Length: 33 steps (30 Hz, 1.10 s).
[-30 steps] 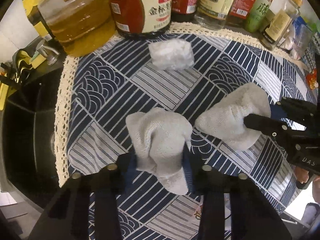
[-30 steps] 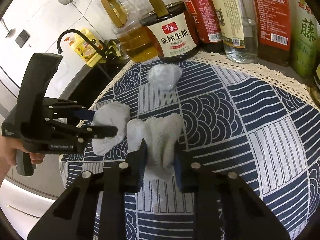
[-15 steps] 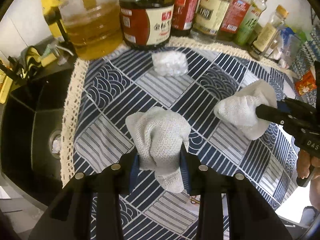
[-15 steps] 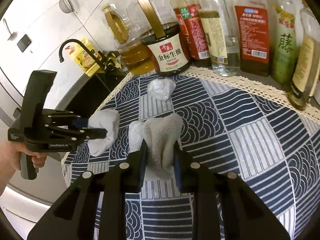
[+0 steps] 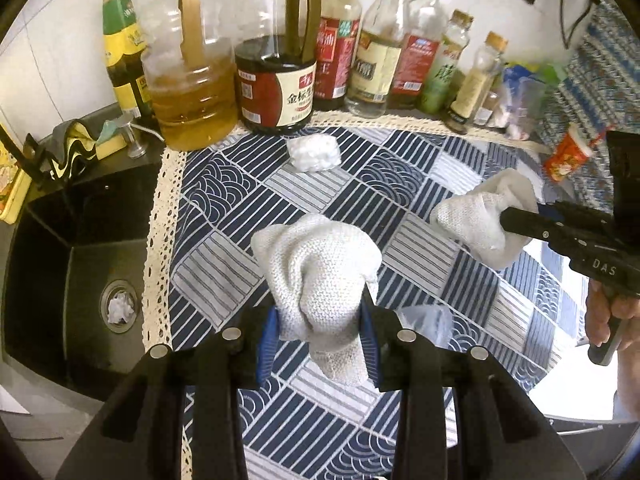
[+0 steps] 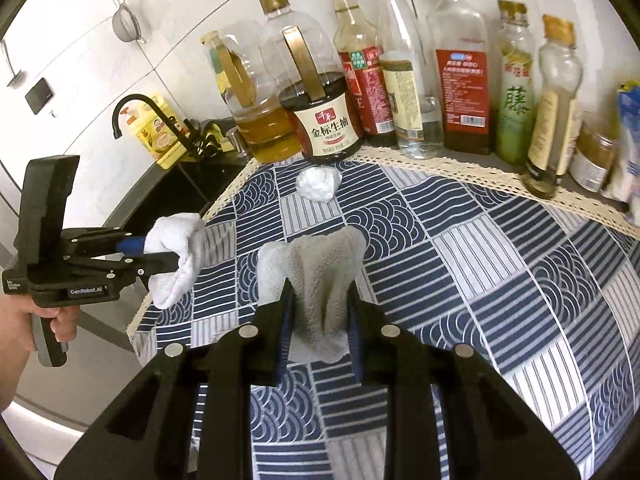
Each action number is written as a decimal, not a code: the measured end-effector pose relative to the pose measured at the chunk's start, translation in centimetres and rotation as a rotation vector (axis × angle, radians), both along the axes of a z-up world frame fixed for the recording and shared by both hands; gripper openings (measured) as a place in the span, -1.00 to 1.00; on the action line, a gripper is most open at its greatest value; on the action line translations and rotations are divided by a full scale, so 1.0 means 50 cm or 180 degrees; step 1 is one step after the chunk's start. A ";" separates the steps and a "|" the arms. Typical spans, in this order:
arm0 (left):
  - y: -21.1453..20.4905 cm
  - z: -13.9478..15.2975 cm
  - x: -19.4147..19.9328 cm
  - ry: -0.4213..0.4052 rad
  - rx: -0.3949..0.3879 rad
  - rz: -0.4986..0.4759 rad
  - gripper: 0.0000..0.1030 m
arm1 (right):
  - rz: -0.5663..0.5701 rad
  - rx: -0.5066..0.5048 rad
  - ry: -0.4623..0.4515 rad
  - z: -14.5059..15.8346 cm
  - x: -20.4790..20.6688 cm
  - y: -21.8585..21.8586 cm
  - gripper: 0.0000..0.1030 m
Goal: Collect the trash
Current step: 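Carry the knit cloth in the left tool while the right tool carries the towel down to the bin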
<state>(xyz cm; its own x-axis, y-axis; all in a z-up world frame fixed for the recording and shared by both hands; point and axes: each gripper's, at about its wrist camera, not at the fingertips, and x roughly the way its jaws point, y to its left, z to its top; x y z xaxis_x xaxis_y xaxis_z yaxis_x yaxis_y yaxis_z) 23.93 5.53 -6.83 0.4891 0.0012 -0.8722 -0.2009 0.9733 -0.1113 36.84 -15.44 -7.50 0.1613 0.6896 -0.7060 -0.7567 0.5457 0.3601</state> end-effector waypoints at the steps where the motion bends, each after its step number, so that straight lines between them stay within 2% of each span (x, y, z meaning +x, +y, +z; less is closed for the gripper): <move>1: 0.001 0.004 -0.008 -0.0028 -0.0006 -0.0016 -0.35 | -0.0034 -0.0001 0.0002 0.008 -0.011 -0.004 -0.51; 13: 0.008 0.052 -0.115 -0.0320 -0.0197 -0.0331 -0.35 | -0.0305 -0.0049 -0.0089 0.065 -0.144 -0.012 -0.51; 21: 0.009 0.034 -0.186 -0.0345 -0.0350 -0.0525 -0.35 | -0.0446 -0.0074 -0.0081 0.075 -0.240 -0.002 -0.51; 33: 0.022 0.009 -0.297 -0.0389 -0.0506 -0.0620 -0.35 | -0.0453 -0.0169 -0.0009 0.047 -0.378 0.032 -0.51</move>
